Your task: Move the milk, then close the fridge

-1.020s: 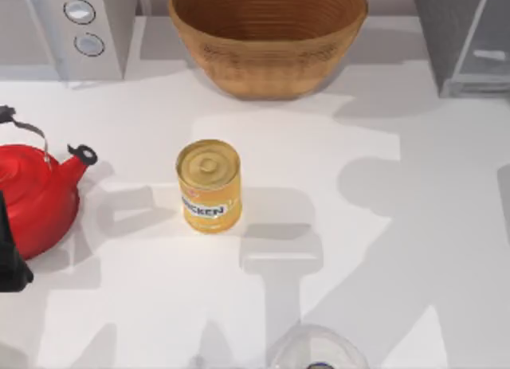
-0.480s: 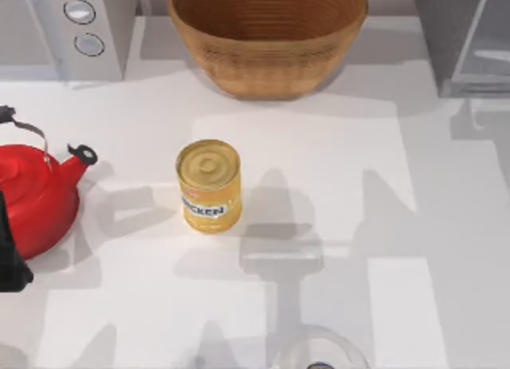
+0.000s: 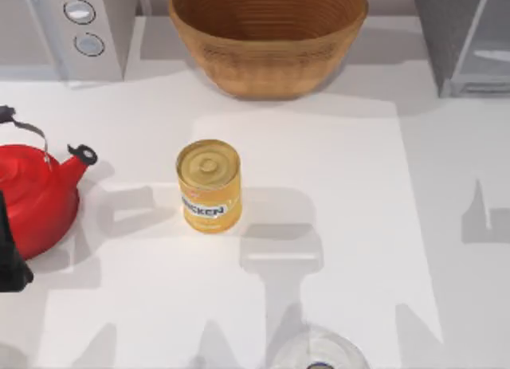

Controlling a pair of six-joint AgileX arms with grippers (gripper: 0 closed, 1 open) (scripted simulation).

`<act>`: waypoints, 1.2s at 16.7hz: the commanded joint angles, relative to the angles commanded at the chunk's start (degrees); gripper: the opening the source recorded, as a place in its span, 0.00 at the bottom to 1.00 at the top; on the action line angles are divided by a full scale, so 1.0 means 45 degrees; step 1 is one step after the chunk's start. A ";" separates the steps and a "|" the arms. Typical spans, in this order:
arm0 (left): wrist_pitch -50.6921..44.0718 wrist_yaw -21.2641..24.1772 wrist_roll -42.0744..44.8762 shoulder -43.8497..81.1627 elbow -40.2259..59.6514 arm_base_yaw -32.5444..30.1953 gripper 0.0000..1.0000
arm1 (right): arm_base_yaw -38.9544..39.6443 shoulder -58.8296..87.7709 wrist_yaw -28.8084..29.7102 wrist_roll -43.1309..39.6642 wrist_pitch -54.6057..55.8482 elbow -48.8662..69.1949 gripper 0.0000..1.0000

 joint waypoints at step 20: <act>0.0000 0.0000 0.0000 0.0000 0.0000 0.0000 1.00 | 0.0431 -0.6572 0.0339 0.0000 -0.4655 -0.1981 1.00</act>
